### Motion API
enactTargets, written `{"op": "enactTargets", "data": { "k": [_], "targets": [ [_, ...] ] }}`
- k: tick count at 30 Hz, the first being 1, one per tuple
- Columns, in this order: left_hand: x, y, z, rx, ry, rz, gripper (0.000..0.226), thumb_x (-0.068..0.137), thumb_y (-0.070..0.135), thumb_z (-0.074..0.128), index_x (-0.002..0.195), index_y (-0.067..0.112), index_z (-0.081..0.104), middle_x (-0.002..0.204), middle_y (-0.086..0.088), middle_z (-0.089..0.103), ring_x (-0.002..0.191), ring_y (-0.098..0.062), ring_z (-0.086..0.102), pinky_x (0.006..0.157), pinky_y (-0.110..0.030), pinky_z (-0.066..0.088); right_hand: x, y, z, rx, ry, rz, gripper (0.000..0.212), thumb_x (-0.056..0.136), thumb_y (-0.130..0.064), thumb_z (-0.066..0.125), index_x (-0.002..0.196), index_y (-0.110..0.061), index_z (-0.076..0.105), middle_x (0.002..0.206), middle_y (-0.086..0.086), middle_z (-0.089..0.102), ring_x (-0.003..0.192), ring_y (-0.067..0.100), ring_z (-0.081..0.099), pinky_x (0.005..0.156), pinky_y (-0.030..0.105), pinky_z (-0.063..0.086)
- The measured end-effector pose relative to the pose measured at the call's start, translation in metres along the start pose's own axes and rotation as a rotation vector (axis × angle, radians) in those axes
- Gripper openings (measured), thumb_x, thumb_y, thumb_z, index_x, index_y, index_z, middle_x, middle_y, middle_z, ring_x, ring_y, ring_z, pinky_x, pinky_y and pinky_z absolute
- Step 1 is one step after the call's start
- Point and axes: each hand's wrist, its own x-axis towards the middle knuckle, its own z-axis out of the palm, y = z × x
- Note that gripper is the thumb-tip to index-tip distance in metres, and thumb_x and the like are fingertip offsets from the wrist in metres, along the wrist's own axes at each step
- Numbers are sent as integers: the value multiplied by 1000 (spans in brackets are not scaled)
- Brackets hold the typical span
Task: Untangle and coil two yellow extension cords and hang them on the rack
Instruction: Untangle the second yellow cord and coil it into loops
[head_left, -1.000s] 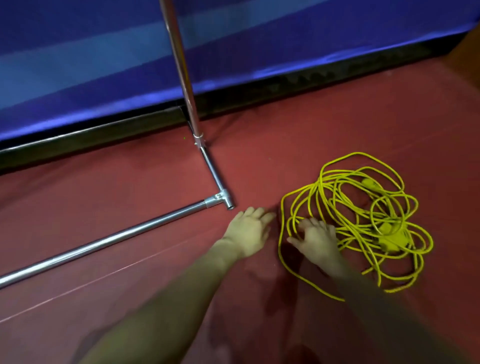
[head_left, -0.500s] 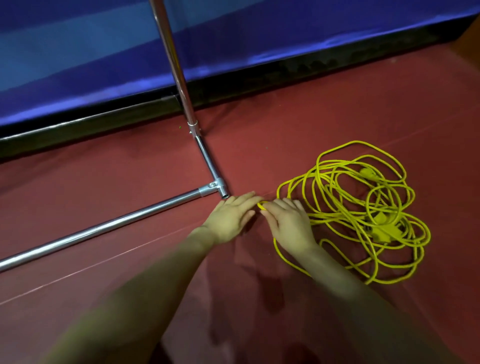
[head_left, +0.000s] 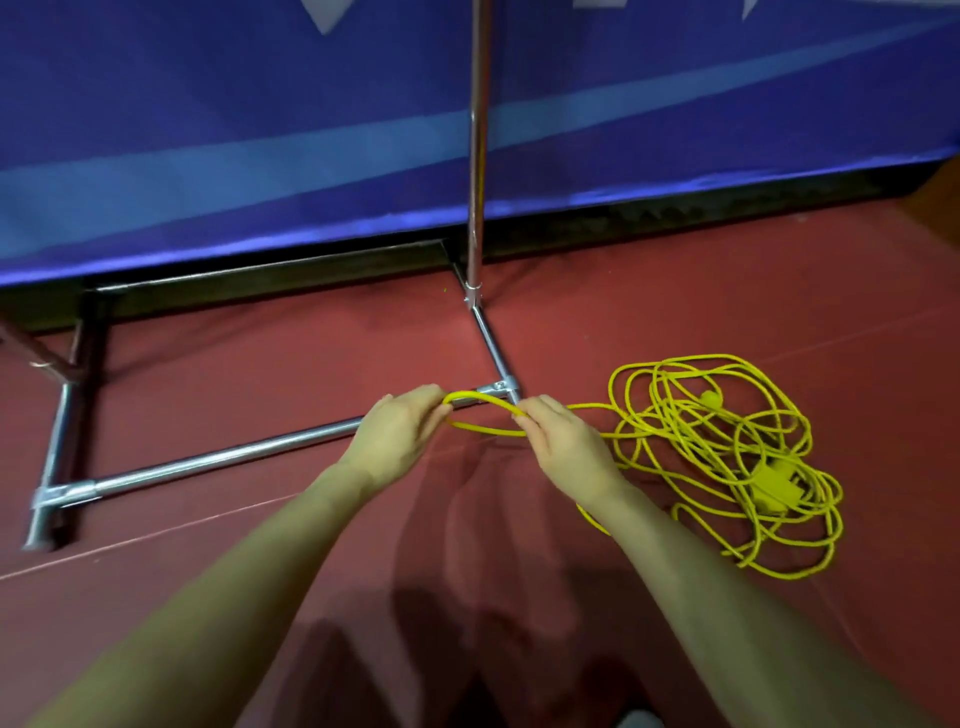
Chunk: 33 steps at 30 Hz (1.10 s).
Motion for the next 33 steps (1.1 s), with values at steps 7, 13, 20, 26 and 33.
{"op": "enactTargets", "data": {
  "k": [7,13,20,26,33],
  "targets": [
    [-54,-11,-74,4,192,-167,30,100,33,39,85,9,47,76,-13,60,74,-44,53,60,-39,31,20,-121,-2,255,45,-95,24,95,-18,49,107,-6,65,92,8,61,86,23,59,80,32,44],
    [-102,-14,-144,53,379,-249,35,101,35,36,84,7,47,79,-14,59,77,-42,54,62,-40,36,20,-212,-4,353,121,-235,21,93,-10,53,105,-1,68,89,13,64,82,14,57,77,14,40],
    [-145,-9,-179,92,340,-354,34,101,38,35,88,10,50,88,-7,62,87,-34,57,65,-36,34,10,-267,-10,363,113,-294,21,94,-8,53,108,-4,69,84,-1,55,70,0,47,72,3,34],
    [-143,-1,-169,-80,269,-213,11,95,20,53,100,12,59,92,-5,64,89,-31,60,74,-38,45,-16,-239,-7,267,-4,-207,17,89,-8,61,102,-5,71,77,2,56,68,10,51,68,6,36],
    [-106,2,-95,161,117,-235,21,96,22,47,104,10,63,103,-11,61,102,-33,55,82,-40,41,-13,-156,6,238,-48,47,15,86,-9,63,99,-7,70,89,6,60,68,13,53,73,20,43]
  ]
}}
